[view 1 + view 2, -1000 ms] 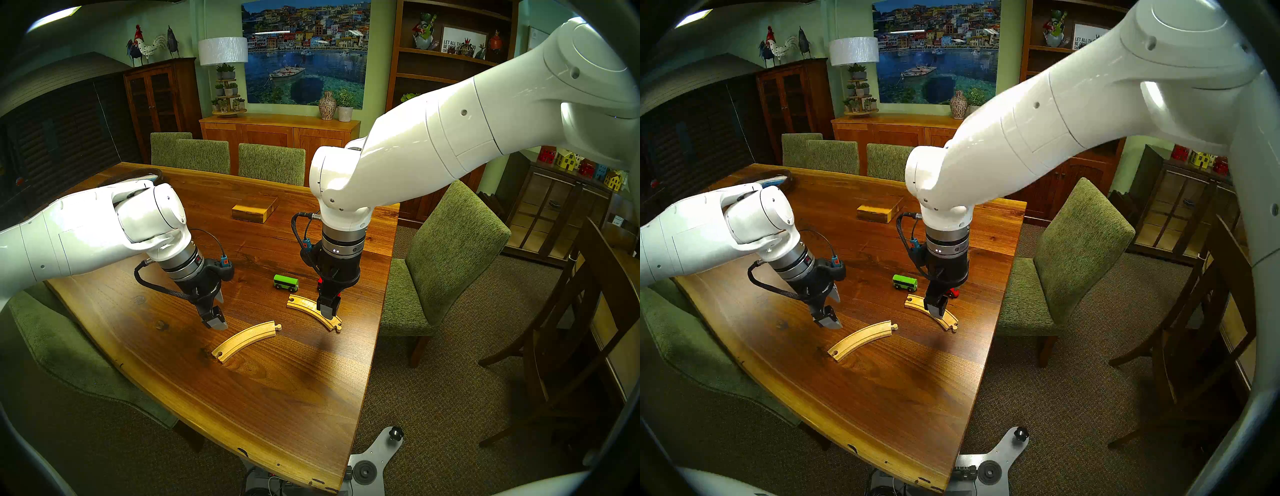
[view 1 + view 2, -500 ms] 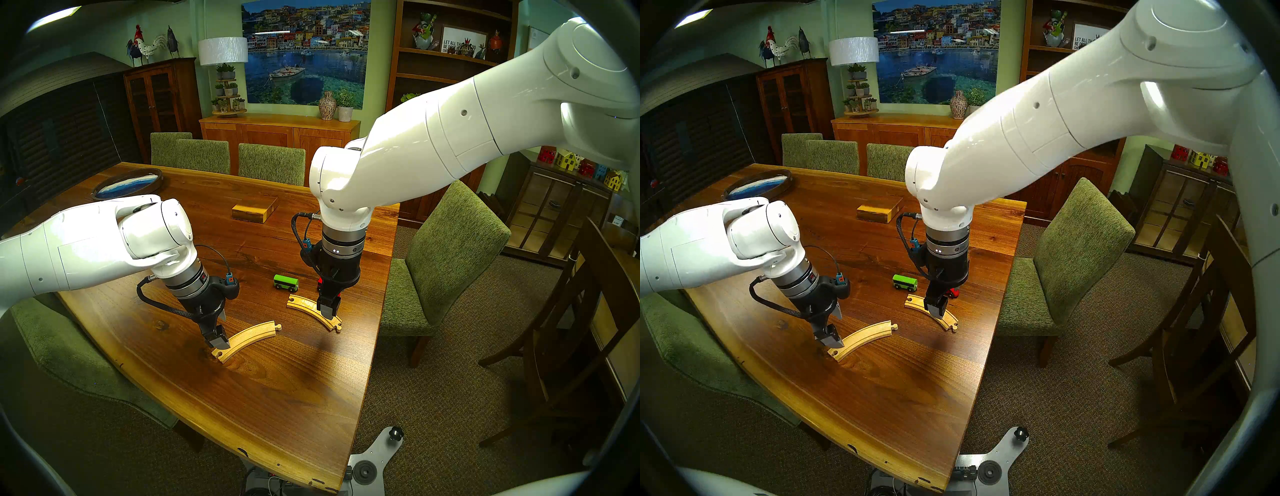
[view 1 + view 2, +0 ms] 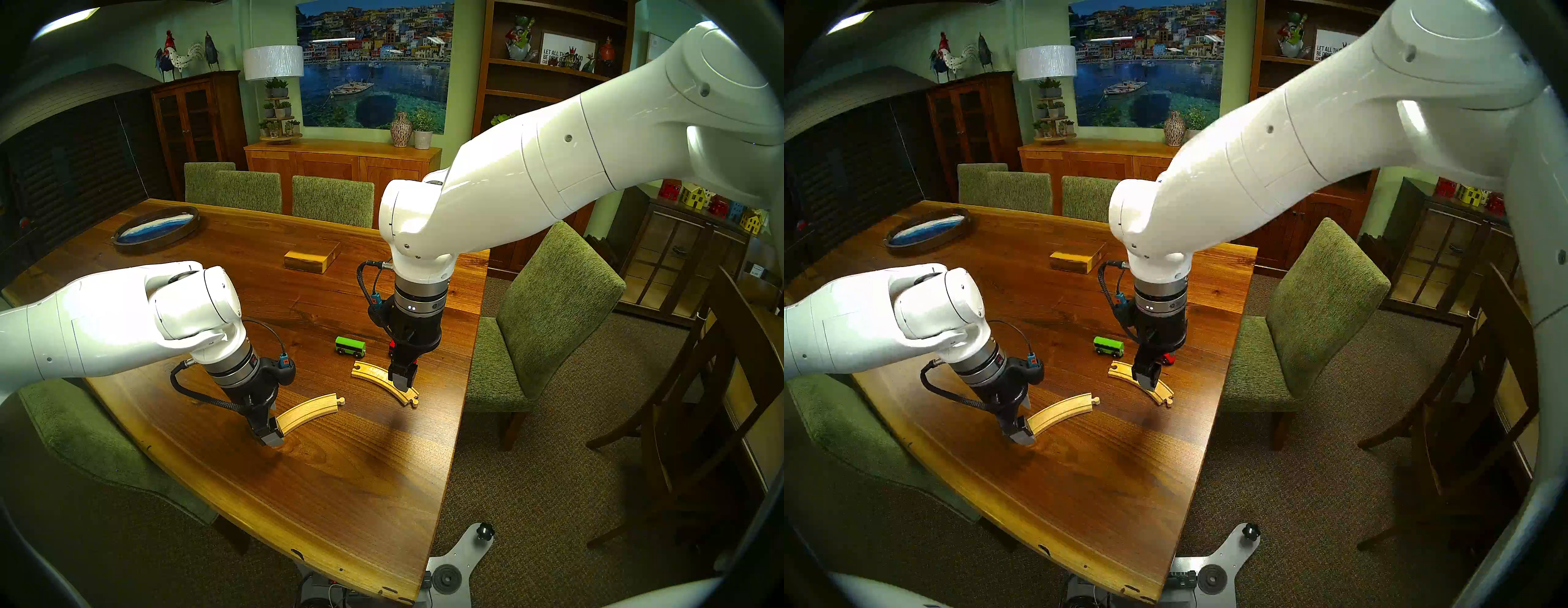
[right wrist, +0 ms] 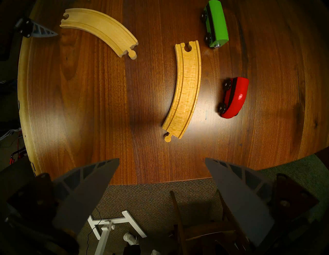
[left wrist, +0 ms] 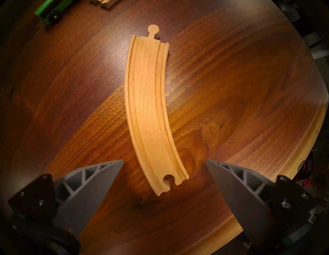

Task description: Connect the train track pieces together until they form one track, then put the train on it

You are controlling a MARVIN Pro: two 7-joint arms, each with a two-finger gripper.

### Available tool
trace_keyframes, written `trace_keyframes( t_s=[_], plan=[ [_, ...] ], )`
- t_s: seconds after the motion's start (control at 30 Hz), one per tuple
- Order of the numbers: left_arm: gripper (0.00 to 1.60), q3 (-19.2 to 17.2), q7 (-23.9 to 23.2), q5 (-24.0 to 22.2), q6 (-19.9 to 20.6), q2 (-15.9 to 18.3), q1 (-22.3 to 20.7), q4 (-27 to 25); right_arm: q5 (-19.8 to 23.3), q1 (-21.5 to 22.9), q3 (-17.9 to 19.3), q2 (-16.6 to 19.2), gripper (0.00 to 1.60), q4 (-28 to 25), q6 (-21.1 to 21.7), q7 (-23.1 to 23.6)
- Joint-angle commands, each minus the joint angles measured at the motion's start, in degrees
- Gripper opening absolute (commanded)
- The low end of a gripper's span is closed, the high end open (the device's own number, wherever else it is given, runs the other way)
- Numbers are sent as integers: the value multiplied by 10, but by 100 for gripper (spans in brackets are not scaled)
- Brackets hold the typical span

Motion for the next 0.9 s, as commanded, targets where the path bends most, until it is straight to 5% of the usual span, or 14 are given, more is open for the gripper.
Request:
trace_keyframes(
  t_s=[0.0,0.23,0.53,0.6,0.63,0.67,0.7,0.87],
  plan=[
    [160,-21,63,-27,-1,27,12,-33,1,12,5,4,160,5,0,0],
    [160,-32,123,-64,-1,23,33,-21,1,12,5,4,160,5,0,0],
    [160,-24,135,-91,-1,16,32,-7,1,12,5,4,160,5,0,0],
    [106,-21,140,-96,-1,14,31,-3,1,12,5,4,160,5,0,0],
    [60,-20,142,-98,-1,13,31,-1,1,12,5,4,160,5,0,0],
    [46,-18,144,-99,-1,11,30,1,1,12,5,4,160,5,0,0],
    [0,-14,147,-102,-1,9,29,4,1,12,6,4,160,5,0,-1],
    [0,-5,157,-107,-1,7,26,7,1,12,6,4,160,5,0,-1]
  ],
)
